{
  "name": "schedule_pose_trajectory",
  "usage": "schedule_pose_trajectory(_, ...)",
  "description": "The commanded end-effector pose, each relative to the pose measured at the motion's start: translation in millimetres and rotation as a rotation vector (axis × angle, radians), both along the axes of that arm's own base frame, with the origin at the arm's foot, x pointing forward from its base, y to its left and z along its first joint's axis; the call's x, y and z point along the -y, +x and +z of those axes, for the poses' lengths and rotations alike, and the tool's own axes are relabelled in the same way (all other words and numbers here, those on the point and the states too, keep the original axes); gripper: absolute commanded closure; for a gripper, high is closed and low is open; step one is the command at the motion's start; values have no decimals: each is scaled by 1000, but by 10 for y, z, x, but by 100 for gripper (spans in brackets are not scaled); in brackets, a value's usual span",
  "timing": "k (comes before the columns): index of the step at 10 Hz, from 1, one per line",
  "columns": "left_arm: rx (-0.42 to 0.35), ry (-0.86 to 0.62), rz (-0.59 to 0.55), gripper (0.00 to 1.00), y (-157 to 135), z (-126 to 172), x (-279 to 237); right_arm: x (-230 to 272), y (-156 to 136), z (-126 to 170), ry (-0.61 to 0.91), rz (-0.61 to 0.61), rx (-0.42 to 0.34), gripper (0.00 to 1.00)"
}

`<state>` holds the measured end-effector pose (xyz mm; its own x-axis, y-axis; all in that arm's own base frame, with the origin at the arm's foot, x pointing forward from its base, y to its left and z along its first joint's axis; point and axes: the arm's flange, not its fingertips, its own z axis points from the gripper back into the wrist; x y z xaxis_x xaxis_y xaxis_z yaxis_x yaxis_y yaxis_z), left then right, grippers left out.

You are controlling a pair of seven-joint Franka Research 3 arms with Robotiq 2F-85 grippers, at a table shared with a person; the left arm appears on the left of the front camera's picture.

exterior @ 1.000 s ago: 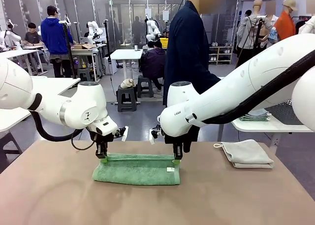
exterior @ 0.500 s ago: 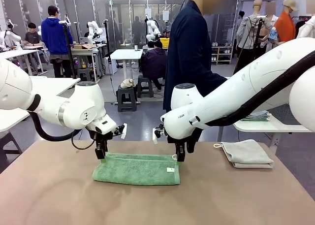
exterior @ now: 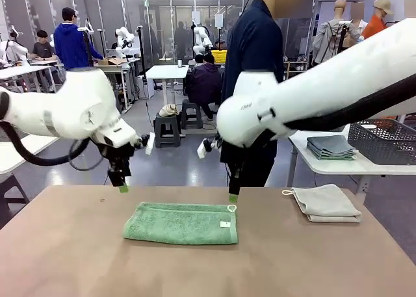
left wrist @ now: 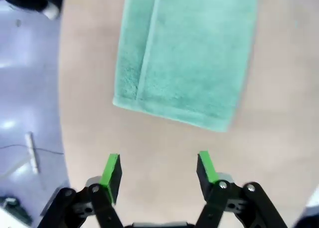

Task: Fold the towels and place them in the basket.
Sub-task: When a person lays out a Towel with hook on the table, fold it in half twice.

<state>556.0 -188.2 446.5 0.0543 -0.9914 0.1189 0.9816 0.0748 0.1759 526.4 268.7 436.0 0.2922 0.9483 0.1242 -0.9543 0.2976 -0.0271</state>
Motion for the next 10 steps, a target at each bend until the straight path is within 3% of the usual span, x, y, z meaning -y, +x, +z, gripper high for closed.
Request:
schedule_pose_trajectory(1,-13,-92,-53,23,-280,303,-356,126,-425,328,38,-357,-31,25)
schedule_pose_trajectory(3,-5,-258,-72,23,-345,423,-704,186,-756,486,26,-618,-90,25)
schedule_pose_trajectory(6,0,-576,-63,23,-479,421,-1403,127,-1143,637,162,-440,-53,25)
schedule_pose_trajectory(7,-15,-657,-77,23,-478,386,-1628,166,-914,636,59,-560,-86,25)
schedule_pose_trajectory(10,-76,-810,-140,23,-530,252,-2177,166,-914,636,59,-560,-86,25)
